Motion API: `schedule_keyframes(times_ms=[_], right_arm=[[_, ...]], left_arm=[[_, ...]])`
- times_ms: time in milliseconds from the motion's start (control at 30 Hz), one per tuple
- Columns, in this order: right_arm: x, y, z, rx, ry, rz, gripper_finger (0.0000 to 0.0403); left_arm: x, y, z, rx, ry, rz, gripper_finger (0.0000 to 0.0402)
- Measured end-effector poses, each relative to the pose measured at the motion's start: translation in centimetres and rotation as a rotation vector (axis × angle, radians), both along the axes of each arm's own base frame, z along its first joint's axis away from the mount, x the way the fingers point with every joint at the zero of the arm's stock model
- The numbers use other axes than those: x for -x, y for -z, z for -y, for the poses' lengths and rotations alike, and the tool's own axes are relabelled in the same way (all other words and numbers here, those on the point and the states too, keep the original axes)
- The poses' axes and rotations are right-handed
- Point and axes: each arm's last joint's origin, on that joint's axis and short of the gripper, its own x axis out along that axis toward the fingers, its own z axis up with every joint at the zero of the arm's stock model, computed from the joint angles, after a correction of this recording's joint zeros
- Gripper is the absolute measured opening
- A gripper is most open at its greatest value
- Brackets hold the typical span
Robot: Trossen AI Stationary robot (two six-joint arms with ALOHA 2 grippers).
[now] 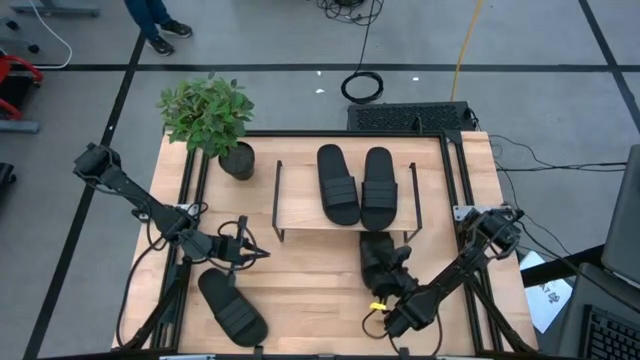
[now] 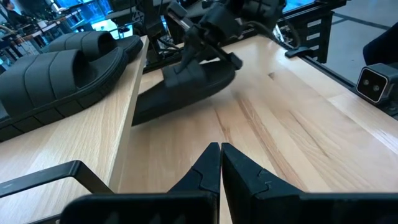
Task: Pick and place slides into the shelf
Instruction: Put the black slide under the shelf
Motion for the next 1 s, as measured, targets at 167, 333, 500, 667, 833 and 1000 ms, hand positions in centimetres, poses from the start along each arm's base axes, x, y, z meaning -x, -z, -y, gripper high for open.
schedule_keyframes(times_ms=[167,333,500,667,833,1000], right_arm=[[0.3,-0.3,0.7,0.020,0.050,0.007,0.0003],[0.3,-0.4,1.0,0.018,0.070,0.012,0.0003],[0.1,-0.3,1.6,0.003,0.117,-0.033,0.0003],[0.4,0.3,2.5,0.011,0.149,-0.016,0.0002],[0.8,1.1,3.6,0.029,0.180,-0.031,0.0002],[0.9,1.6,4.3,0.074,0.158,-0.040,0.0002]], left_arm=[[0.0,0.0,0.0,-0.011,0.003,0.001,0.0017],[0.0,0.0,0.0,-0.014,0.004,0.001,0.0017],[0.0,0.0,0.0,-0.010,0.003,0.001,0.0017],[0.0,0.0,0.0,-0.009,0.003,0.001,0.0017],[0.0,0.0,0.0,-0.009,0.002,0.001,0.0017],[0.0,0.0,0.0,-0.018,0.005,0.002,0.0017]])
